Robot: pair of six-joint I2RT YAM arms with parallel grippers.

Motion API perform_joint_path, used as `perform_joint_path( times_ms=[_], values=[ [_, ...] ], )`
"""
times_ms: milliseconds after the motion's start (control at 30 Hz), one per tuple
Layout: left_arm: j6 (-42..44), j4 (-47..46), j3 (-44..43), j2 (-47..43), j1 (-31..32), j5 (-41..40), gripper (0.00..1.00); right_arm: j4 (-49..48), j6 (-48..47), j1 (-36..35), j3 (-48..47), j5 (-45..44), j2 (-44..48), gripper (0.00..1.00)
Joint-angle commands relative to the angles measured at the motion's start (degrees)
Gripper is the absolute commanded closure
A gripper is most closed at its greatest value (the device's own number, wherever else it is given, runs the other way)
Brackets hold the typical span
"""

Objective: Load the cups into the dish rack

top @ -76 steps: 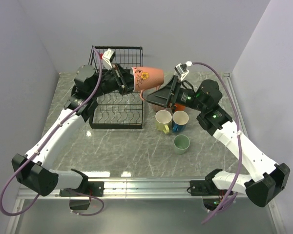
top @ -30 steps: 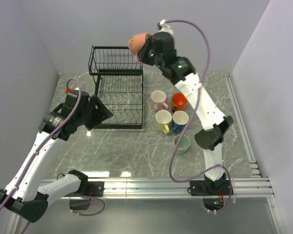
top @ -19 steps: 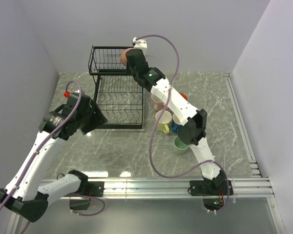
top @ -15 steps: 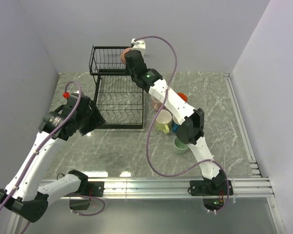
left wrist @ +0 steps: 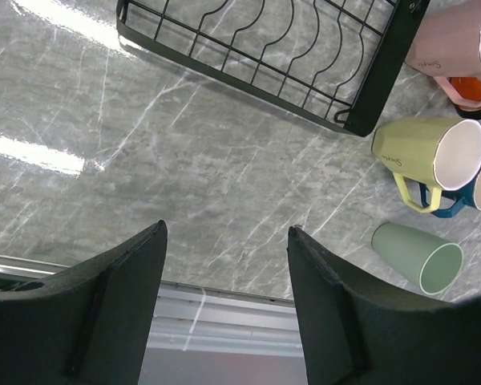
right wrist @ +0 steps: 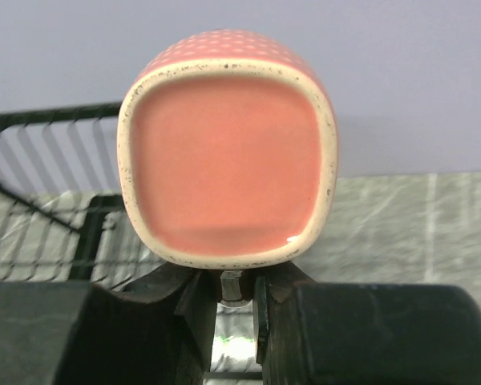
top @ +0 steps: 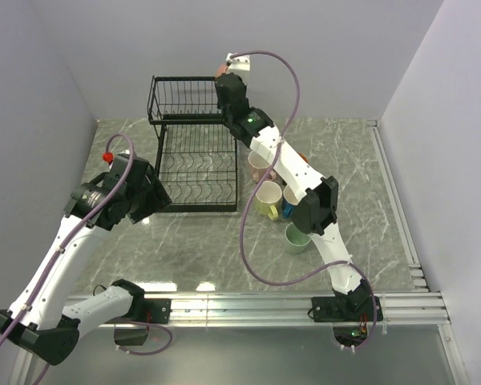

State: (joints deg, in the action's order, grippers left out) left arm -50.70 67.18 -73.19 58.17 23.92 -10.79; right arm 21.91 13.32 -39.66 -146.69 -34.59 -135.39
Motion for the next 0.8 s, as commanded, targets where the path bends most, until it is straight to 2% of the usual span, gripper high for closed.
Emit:
perform_joint_path(
  times_ms=[0,467,767],
  values=[
    [-0.7,-1.0,0.9,0.5,-0.1,0.1,0.34,-4.2,-2.3,0.7,-1.8,-3.2,0.8,1.0],
    [-3.9,-0.5,3.3,-3.9,-0.2,0.1,0.33,-1.9,3.2,-1.6,-0.9,2.2,2.0,1.0],
    [-5.1,0.8,4.1,-7.5,-0.2,-0.4,0.33,1.6,3.4,-2.9,2.0,-4.1,1.5,1.0]
  ],
)
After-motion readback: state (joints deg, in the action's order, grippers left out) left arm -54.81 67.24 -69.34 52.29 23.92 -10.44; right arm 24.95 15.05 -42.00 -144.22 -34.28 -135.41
